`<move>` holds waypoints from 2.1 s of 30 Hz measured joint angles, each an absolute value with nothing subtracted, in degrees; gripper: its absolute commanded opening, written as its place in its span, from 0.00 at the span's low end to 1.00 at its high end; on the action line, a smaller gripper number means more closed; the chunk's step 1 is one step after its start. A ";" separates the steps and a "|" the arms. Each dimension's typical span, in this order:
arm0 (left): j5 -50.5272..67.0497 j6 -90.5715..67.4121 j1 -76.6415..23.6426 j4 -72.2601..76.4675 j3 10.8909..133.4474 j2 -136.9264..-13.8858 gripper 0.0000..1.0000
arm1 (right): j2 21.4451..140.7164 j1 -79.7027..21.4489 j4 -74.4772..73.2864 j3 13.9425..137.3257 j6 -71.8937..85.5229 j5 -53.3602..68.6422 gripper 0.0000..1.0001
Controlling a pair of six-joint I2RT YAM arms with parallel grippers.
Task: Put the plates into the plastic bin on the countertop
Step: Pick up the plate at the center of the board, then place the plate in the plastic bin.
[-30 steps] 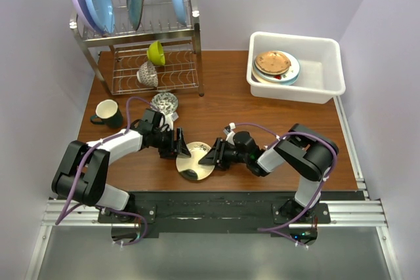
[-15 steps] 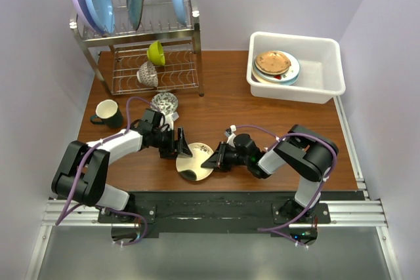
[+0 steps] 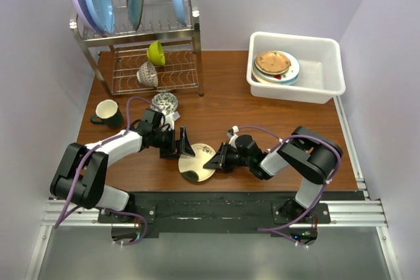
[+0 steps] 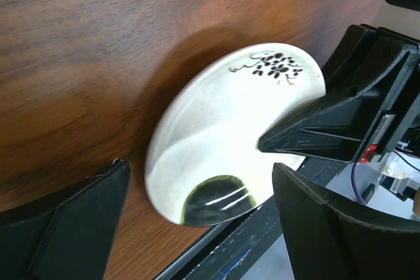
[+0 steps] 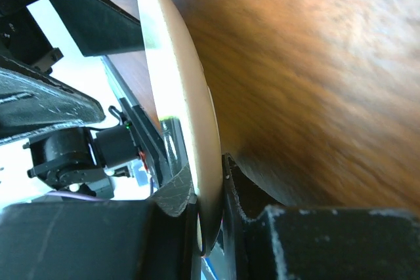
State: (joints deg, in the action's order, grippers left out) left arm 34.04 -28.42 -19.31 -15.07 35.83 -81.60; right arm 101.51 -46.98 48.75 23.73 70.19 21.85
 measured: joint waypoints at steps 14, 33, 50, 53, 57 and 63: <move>31.29 -27.81 -19.31 -15.73 34.96 -76.66 1.00 | 91.57 -46.98 39.35 20.27 66.92 18.20 0.00; 30.28 -27.90 -19.31 -15.57 35.03 -68.86 1.00 | 77.89 -44.25 15.03 24.84 58.54 11.03 0.00; 29.19 -27.92 -19.31 -15.94 35.38 -67.61 1.00 | 65.14 -33.69 0.45 28.67 53.10 10.46 0.00; 29.19 -27.92 -19.31 -15.92 35.38 -67.61 1.00 | 64.69 -32.62 -1.32 30.06 52.18 10.48 0.00; 29.28 -27.92 -19.31 -15.92 35.38 -67.68 1.00 | 64.75 -31.14 -3.60 32.03 50.96 10.96 0.00; 29.41 -27.92 -19.31 -15.92 35.38 -68.01 1.00 | 66.46 -27.64 -5.58 36.34 49.45 13.02 0.00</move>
